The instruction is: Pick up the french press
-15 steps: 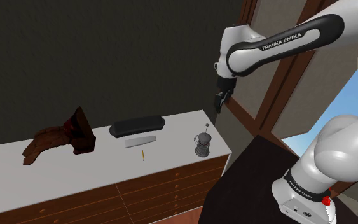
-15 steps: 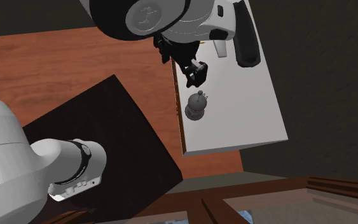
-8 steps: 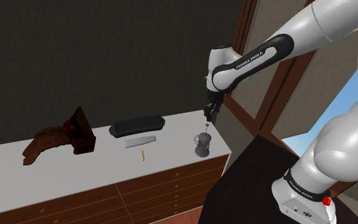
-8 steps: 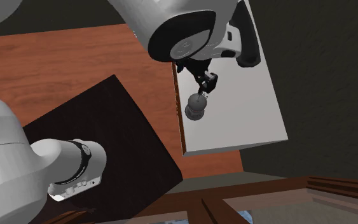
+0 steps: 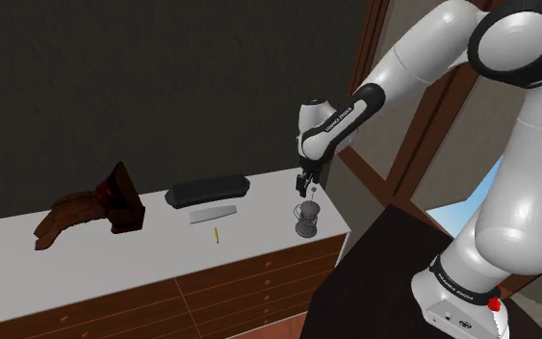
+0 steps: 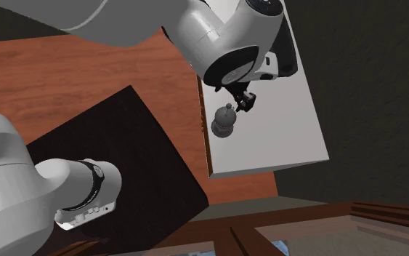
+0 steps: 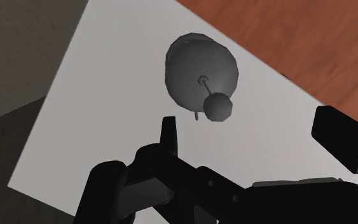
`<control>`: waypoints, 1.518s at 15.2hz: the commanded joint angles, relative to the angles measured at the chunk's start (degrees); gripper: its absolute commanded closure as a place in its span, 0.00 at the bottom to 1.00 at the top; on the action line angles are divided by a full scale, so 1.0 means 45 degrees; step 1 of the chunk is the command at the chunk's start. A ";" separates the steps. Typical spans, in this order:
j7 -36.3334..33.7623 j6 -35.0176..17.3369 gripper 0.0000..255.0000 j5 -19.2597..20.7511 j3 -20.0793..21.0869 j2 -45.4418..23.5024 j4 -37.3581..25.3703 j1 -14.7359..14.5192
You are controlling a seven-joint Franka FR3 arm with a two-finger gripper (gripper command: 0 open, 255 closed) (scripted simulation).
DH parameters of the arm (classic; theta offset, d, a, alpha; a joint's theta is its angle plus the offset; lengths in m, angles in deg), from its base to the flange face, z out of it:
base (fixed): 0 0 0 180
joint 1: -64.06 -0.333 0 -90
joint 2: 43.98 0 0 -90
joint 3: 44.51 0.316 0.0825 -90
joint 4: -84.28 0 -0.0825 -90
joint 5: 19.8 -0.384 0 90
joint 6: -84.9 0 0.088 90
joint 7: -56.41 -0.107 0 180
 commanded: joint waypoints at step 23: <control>-0.0101 -0.2274 1.00 0.0267 -0.0173 -0.5256 -0.2803 -0.0009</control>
